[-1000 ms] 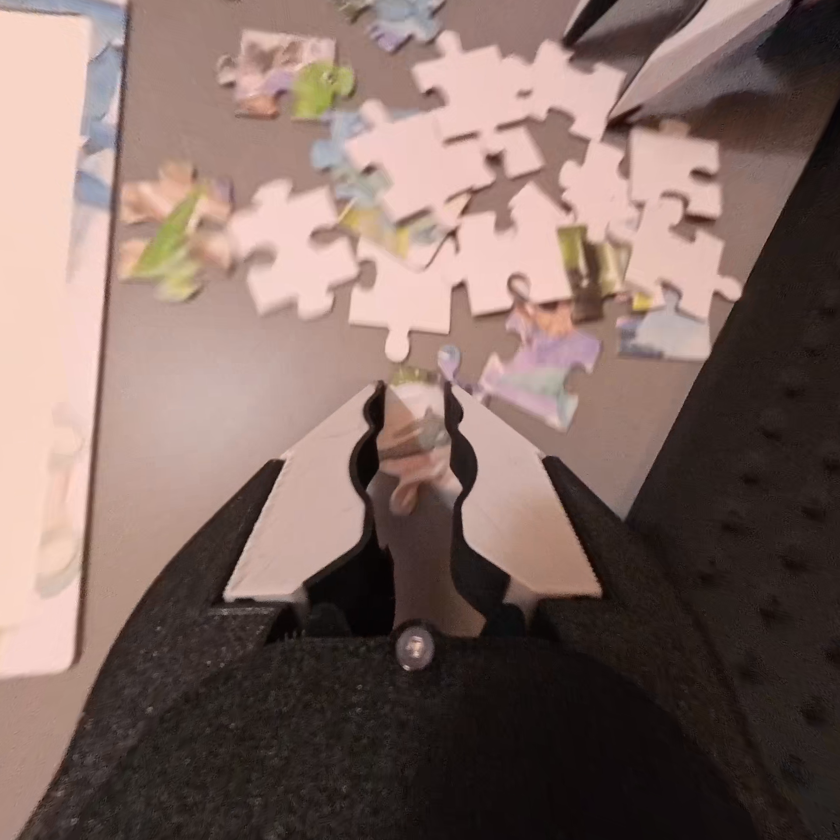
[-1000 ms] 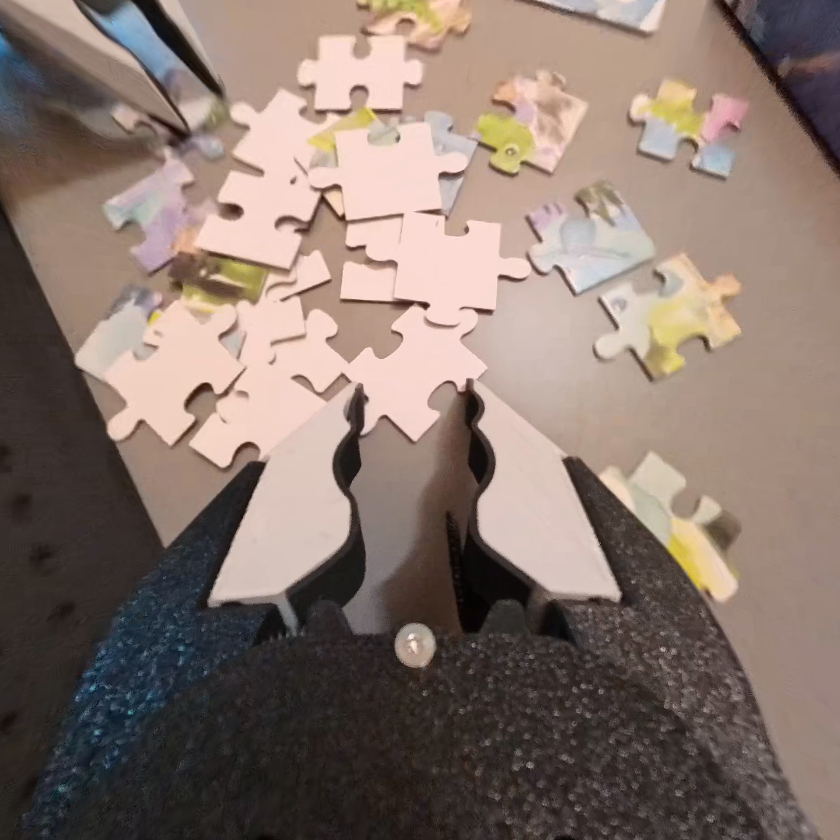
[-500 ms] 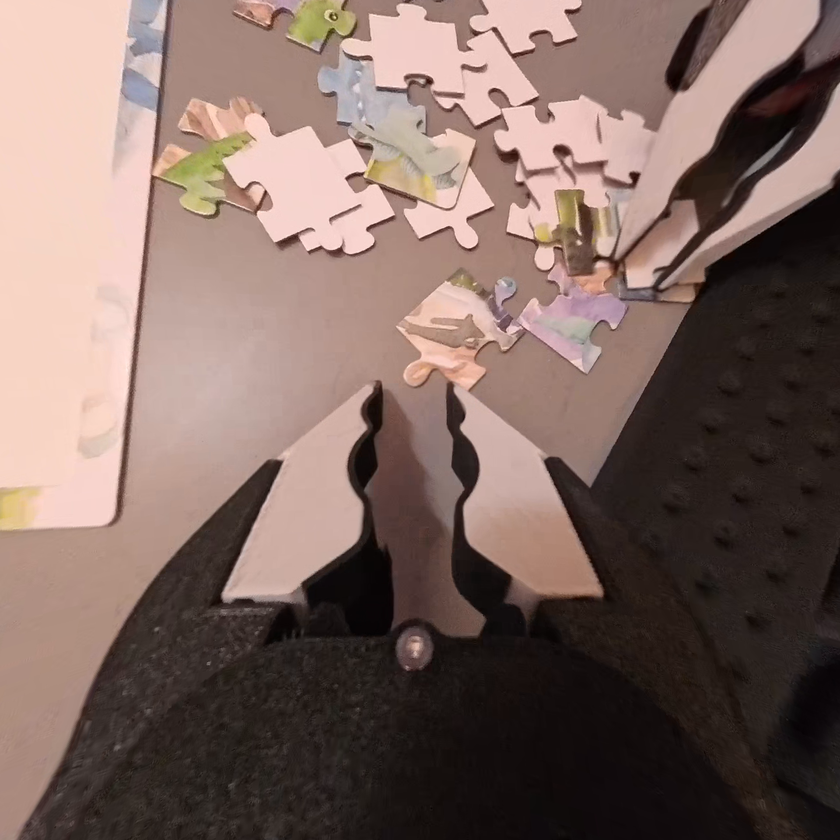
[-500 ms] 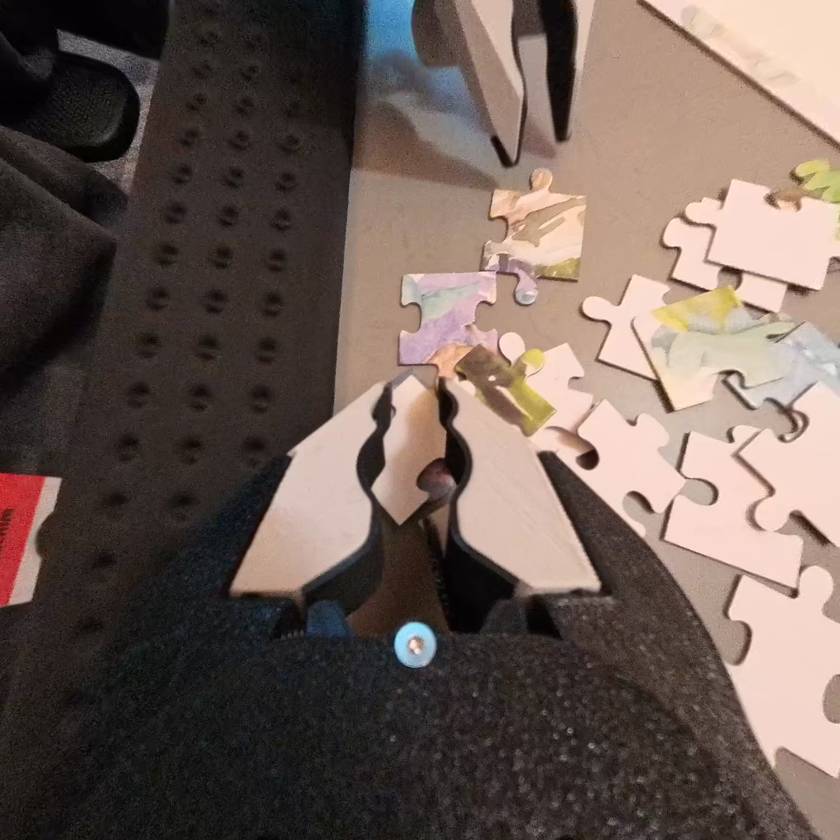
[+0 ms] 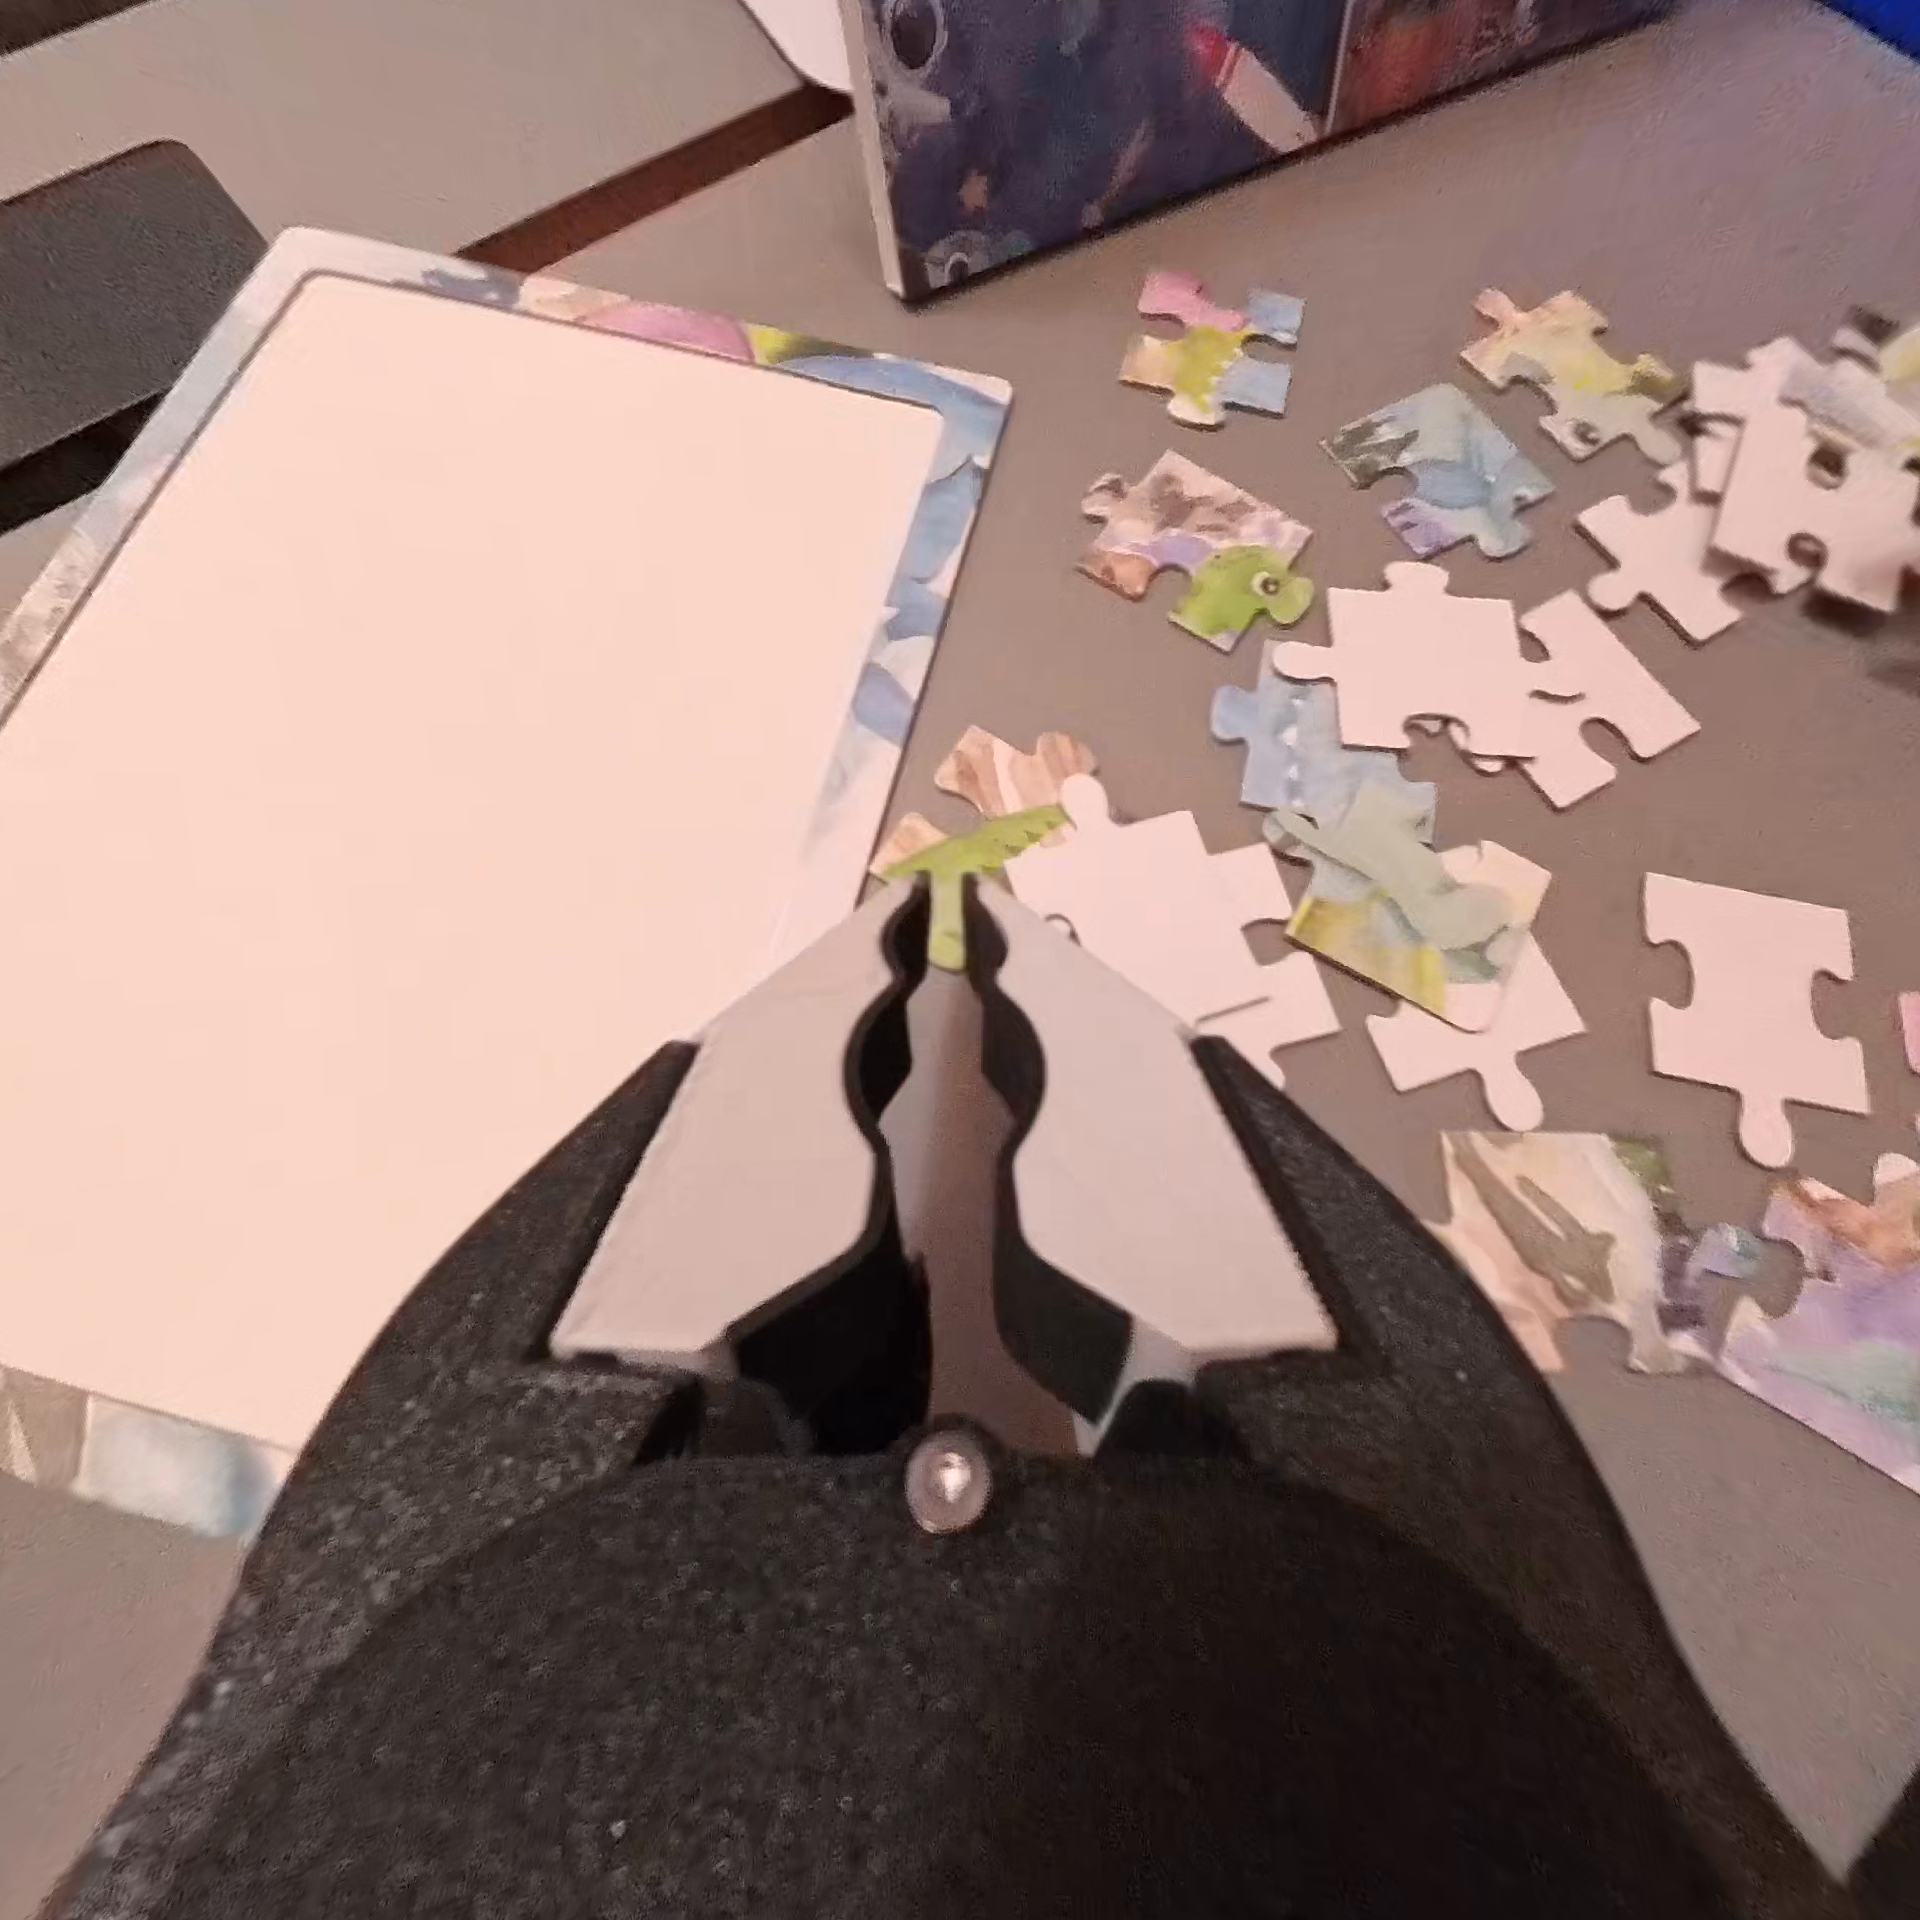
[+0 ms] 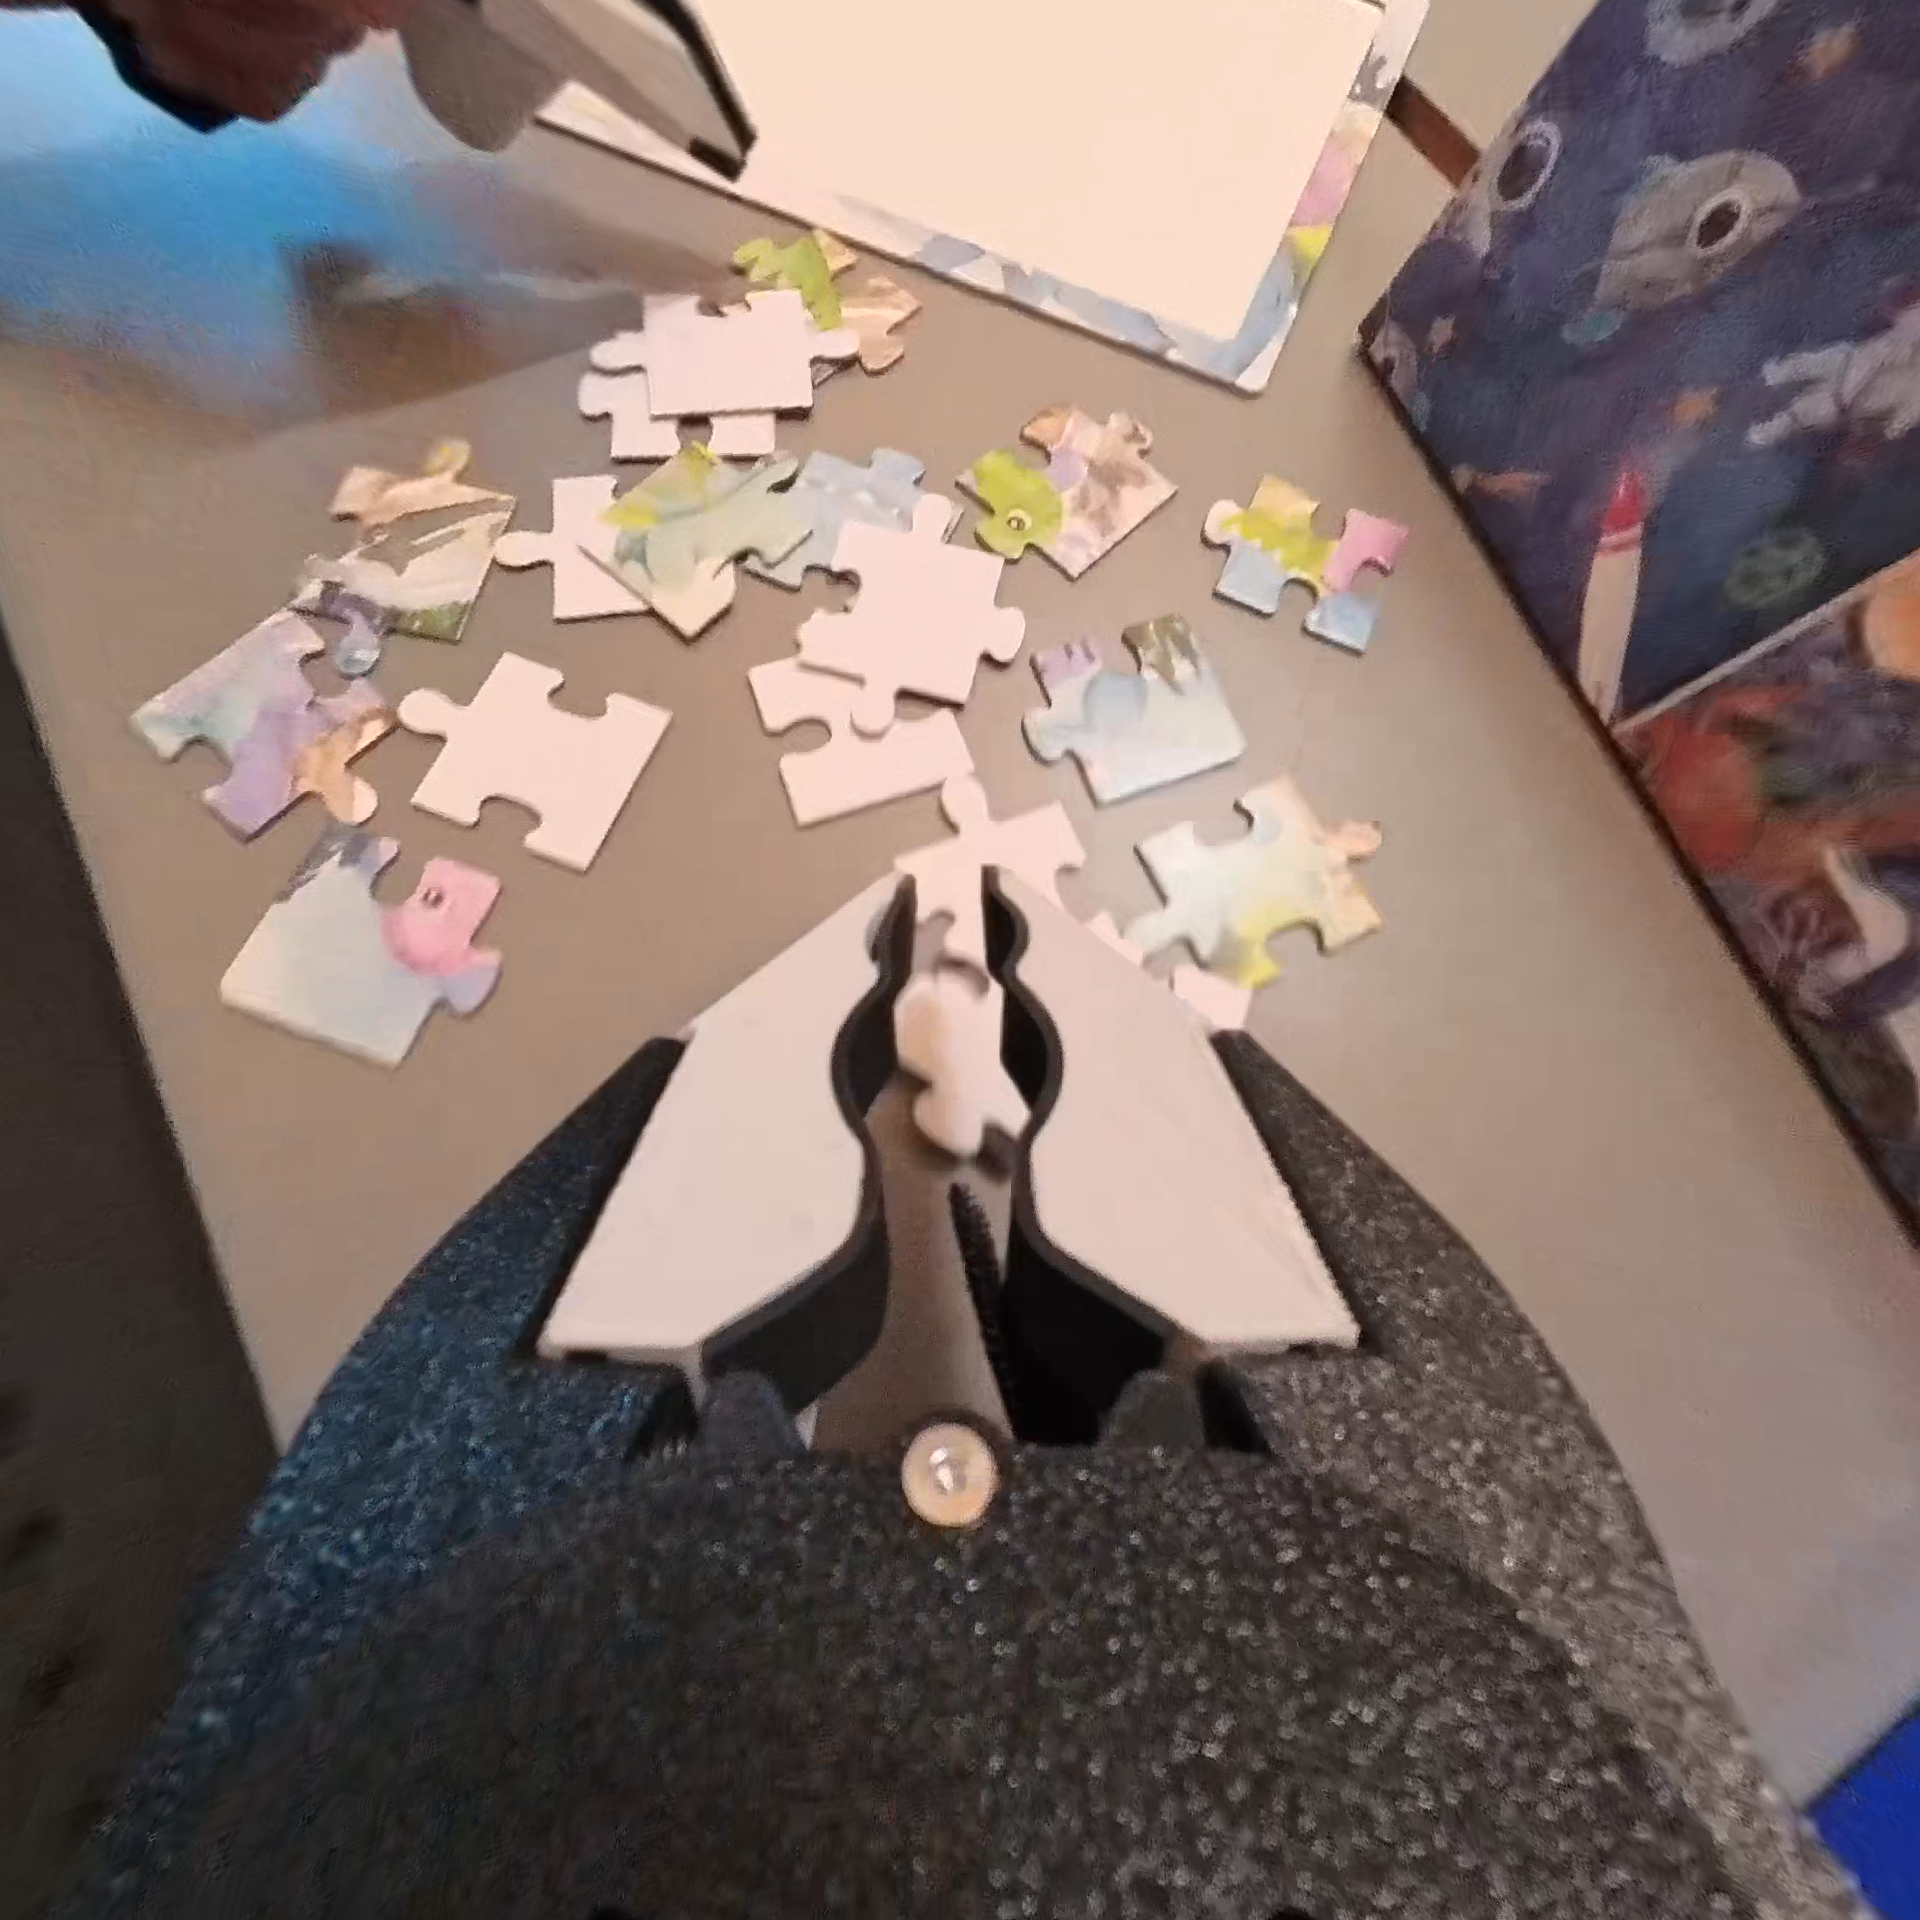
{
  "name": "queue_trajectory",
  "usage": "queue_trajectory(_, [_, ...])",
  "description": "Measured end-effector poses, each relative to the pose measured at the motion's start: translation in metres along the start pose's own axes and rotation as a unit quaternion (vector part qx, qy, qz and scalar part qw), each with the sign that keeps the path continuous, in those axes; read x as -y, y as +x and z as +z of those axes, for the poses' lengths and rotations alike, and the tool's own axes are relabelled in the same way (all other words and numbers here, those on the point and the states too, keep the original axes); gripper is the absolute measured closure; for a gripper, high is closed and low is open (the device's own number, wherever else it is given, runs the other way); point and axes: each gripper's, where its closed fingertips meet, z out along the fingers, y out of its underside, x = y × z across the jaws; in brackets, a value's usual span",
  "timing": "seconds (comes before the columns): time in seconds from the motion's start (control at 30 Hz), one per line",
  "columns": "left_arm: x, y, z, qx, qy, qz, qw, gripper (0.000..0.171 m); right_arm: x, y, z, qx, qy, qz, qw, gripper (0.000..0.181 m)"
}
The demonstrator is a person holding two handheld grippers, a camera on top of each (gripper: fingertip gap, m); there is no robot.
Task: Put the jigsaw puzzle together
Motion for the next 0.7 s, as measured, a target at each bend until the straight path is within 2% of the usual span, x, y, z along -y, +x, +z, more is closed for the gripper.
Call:
queue_trajectory(0.1, [-0.005,0.006,0.021,-0.012,-0.034,0.005,0.999,0.171,0.038,0.000,0.048,0.011,-0.002,-0.018,1.000,0.174])
queue_trajectory(0.2, [-0.002,0.052,0.032,-0.066,-0.037,0.024,0.997,0.171,0.071,0.014,0.091,0.014,-0.005,0.010,1.000,0.181])
queue_trajectory(0.3, [0.005,0.102,0.034,-0.141,-0.023,0.028,0.989,0.171,0.072,0.034,0.122,-0.004,-0.028,0.015,0.999,0.181])
queue_trajectory(0.37, [0.017,0.098,0.028,-0.139,0.006,0.010,0.990,0.171,0.058,0.027,0.130,0.015,-0.051,0.015,0.998,0.181])
queue_trajectory(0.47, [0.019,0.033,0.023,-0.038,0.023,-0.016,0.999,0.171,0.035,0.014,0.102,0.054,-0.071,-0.001,0.996,0.181])
queue_trajectory(0.53, [0.002,-0.001,0.028,0.018,-0.017,-0.012,1.000,0.171,0.009,0.006,0.072,0.098,-0.114,0.009,0.989,0.181])
queue_trajectory(0.6, [-0.002,0.001,0.031,0.009,-0.019,-0.009,1.000,0.171,-0.017,0.017,0.041,0.095,-0.168,0.006,0.981,0.181])
queue_trajectory(0.63, [-0.002,0.010,0.033,-0.003,-0.025,-0.010,1.000,0.171,-0.019,0.030,0.031,0.075,-0.169,0.009,0.983,0.181])
queue_trajectory(0.7, [0.002,0.048,0.038,-0.068,-0.025,-0.007,0.997,0.171,0.000,0.053,0.027,0.037,-0.120,0.033,0.992,0.181])
